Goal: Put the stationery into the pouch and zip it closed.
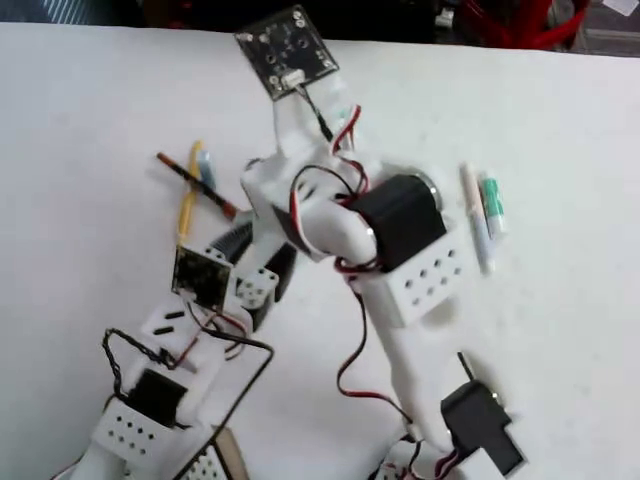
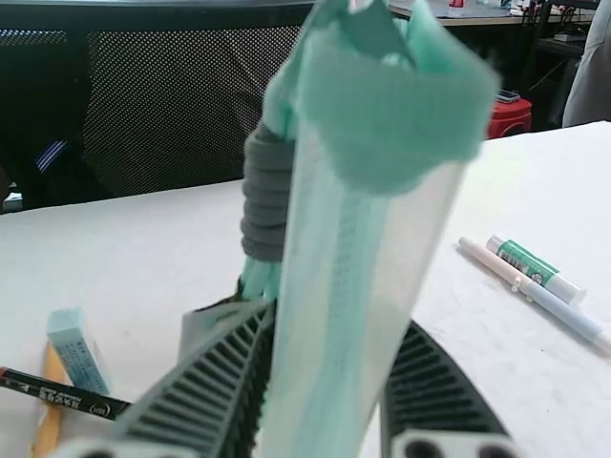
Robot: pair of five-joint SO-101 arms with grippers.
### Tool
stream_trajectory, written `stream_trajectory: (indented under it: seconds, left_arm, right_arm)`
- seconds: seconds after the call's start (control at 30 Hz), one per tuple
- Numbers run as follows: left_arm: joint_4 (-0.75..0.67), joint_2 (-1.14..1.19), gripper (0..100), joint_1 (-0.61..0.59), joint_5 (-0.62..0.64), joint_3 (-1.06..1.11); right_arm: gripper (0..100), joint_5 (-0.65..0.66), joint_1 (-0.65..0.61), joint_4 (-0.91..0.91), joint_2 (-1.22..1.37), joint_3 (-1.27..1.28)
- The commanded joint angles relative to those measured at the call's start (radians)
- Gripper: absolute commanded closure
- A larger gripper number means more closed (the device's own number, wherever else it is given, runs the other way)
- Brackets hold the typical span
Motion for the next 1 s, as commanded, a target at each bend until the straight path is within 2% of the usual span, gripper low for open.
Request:
stream_trajectory:
  seconds: [0.0, 0.53, 0.83, 0.97]
  left_arm:
    - [0.003, 0.012, 84, 0.015, 0.008, 0.003]
    - [0.003, 0.012, 84, 0.015, 0.008, 0.005]
    - [0.003, 0.012, 84, 0.015, 0.008, 0.005]
    - [0.003, 0.012, 84, 0.015, 0.008, 0.005]
  right_arm:
    - [84.1, -0.009, 0.007, 0.051, -0.056, -0.038]
    - [84.4, -0.008, -0.001, 0.077, -0.051, -0.028]
    - [84.5, -0.008, -0.061, 0.077, -0.051, -0.028]
    - [91.9, -0.006, -0.059, 0.076, -0.051, -0.028]
